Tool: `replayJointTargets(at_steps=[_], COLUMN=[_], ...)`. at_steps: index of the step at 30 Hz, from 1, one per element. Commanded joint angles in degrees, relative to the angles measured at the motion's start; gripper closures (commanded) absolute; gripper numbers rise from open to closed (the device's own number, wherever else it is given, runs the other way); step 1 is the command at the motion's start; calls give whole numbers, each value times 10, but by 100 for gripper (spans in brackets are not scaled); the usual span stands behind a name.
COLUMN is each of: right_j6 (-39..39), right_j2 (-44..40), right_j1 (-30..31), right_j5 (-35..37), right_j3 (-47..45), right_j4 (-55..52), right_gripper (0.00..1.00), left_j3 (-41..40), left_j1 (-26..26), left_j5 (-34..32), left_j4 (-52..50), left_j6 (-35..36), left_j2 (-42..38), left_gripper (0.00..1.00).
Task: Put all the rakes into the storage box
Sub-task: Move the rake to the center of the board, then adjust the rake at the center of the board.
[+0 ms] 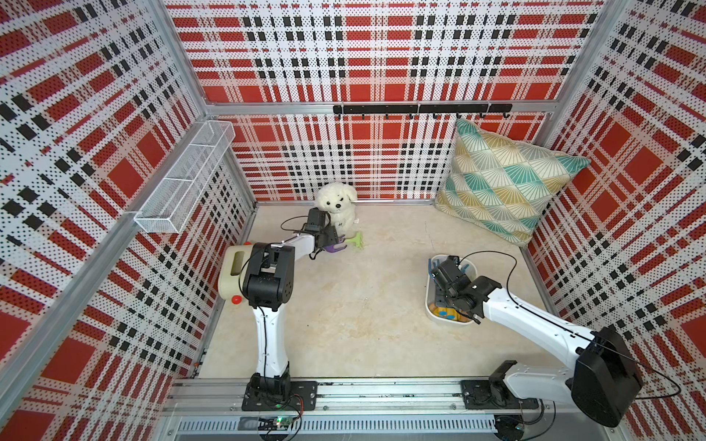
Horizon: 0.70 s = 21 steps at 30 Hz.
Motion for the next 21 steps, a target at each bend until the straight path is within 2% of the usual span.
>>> replayJointTargets(at_steps=[1, 3, 8, 13, 18, 21], right_j6=[24, 28, 19, 1, -4, -3], right_j2=[-44, -71, -151, -209, -234, -239], right_j1=[3, 3, 3, 3, 3, 3], right_j5=[31, 26, -7, -40, -66, -84], right_j3=[-15, -23, -37, -24, -27, -39], right_j4=[-35, -38, -11, 13, 27, 41], right_gripper=[46, 46, 43, 38, 33, 31], left_j3=[-48, -76, -142, -193, -247, -285], left_j1=[-32, -62, -100, -106, -101, -84], left_j5=[13, 11, 30, 22, -18, -5], left_j4=[-22, -17, 9, 23, 26, 44], left_j6=[9, 6, -10, -38, -41, -43], left_j2=[-24, -47, -113, -181, -231, -248], left_gripper=[29, 29, 29, 29, 26, 26])
